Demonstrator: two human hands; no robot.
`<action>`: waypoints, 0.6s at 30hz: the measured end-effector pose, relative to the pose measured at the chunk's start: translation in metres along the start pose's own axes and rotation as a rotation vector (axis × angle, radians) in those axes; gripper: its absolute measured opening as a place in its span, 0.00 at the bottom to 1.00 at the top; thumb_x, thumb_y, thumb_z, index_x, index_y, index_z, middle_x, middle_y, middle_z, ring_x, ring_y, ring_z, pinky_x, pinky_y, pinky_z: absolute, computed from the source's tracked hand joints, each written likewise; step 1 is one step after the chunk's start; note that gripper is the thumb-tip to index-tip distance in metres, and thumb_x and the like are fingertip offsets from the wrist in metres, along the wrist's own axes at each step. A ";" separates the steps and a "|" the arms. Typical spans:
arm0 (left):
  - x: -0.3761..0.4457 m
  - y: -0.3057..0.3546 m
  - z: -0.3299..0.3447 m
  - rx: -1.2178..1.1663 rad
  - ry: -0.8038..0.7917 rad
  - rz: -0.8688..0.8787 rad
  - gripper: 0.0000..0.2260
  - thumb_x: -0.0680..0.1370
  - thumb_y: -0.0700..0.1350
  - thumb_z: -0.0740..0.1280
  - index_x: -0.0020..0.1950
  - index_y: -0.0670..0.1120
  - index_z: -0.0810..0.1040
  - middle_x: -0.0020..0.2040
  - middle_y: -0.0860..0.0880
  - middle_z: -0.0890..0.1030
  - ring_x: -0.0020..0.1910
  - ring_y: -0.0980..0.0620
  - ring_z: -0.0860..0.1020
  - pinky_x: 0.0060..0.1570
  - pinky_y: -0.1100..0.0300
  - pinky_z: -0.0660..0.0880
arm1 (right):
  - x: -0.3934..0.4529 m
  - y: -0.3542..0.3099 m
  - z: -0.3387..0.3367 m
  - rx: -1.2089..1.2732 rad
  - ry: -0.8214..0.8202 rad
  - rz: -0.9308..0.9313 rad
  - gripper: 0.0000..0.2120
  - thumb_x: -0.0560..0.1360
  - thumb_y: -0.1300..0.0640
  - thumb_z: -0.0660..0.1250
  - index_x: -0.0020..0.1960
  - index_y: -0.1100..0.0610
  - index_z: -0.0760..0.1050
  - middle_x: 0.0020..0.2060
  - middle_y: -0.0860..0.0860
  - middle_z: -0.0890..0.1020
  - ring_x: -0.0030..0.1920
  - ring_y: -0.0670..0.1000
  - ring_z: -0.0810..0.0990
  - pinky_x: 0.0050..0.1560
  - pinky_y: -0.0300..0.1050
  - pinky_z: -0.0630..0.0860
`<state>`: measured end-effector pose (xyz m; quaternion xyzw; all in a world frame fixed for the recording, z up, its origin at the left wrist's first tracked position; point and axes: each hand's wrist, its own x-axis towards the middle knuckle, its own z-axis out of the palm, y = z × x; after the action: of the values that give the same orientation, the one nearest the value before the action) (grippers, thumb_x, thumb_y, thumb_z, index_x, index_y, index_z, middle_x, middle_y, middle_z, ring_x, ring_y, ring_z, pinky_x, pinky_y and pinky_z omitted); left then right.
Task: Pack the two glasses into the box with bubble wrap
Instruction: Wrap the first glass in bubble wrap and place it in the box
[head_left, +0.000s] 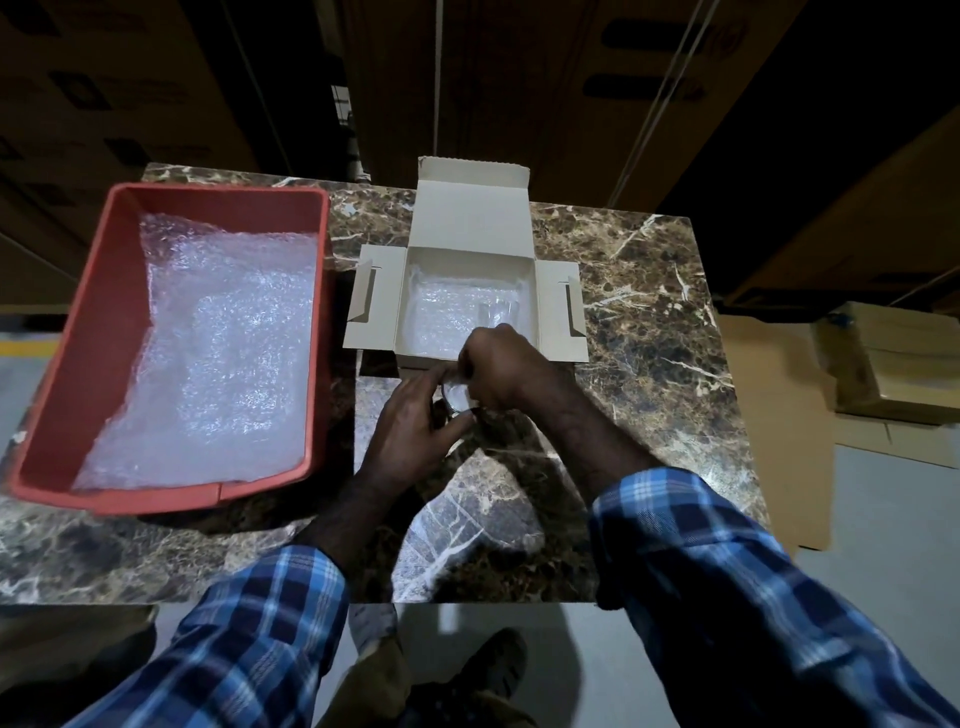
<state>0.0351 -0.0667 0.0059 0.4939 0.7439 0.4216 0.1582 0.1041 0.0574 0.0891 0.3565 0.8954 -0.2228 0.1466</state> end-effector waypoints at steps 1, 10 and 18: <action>0.000 0.001 0.000 -0.003 0.006 0.005 0.22 0.72 0.41 0.76 0.65 0.42 0.78 0.53 0.57 0.76 0.50 0.60 0.73 0.50 0.81 0.61 | -0.001 0.002 0.000 -0.025 0.022 -0.016 0.12 0.73 0.63 0.69 0.56 0.61 0.81 0.48 0.60 0.79 0.48 0.60 0.82 0.49 0.50 0.80; 0.001 -0.002 -0.002 -0.025 -0.013 -0.016 0.24 0.72 0.43 0.77 0.67 0.44 0.77 0.54 0.58 0.76 0.52 0.67 0.69 0.50 0.78 0.63 | -0.001 0.015 0.016 -0.193 0.137 -0.048 0.18 0.75 0.45 0.70 0.60 0.54 0.77 0.54 0.57 0.80 0.53 0.59 0.79 0.46 0.46 0.68; 0.001 -0.007 -0.001 -0.007 -0.074 -0.058 0.27 0.72 0.51 0.71 0.70 0.45 0.75 0.58 0.47 0.82 0.56 0.54 0.74 0.53 0.60 0.67 | 0.004 0.004 0.023 -0.234 0.140 -0.041 0.16 0.78 0.52 0.66 0.64 0.55 0.75 0.55 0.55 0.79 0.55 0.58 0.79 0.45 0.47 0.68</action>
<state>0.0295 -0.0673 0.0010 0.4868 0.7500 0.4008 0.1997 0.1064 0.0506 0.0665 0.3335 0.9303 -0.0943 0.1197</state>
